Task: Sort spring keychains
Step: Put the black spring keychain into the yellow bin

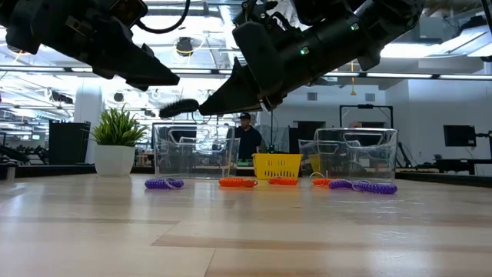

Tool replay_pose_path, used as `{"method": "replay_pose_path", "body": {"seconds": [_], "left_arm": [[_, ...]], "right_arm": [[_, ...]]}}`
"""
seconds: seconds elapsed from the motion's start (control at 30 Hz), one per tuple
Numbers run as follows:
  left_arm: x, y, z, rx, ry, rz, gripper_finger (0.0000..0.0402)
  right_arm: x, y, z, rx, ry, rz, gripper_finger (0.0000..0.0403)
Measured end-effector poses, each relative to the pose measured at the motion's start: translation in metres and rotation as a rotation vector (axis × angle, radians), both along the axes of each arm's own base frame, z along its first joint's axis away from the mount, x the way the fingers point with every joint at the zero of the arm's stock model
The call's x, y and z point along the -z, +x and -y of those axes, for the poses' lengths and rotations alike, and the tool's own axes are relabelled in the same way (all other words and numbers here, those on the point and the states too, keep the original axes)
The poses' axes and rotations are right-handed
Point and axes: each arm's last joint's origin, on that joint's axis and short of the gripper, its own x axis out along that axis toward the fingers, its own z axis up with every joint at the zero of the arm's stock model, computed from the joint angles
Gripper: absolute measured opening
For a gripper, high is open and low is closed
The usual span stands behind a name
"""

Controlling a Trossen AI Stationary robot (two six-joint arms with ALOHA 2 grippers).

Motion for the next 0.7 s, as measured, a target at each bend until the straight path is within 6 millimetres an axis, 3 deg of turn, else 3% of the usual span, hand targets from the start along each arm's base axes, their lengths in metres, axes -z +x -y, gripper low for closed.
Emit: {"method": "replay_pose_path", "body": {"seconds": [0.37, 0.7], "left_arm": [[0.0, 0.0, 0.0, 0.0, -0.002, 0.005, 0.0143], [-0.001, 0.0, 0.0, 0.0, -0.002, 0.006, 0.0141]], "right_arm": [[-0.004, -0.003, 0.002, 0.031, -0.021, -0.019, 0.0001], [-0.059, -0.032, 0.017, 0.18, -0.129, -0.062, 0.0001]]}}
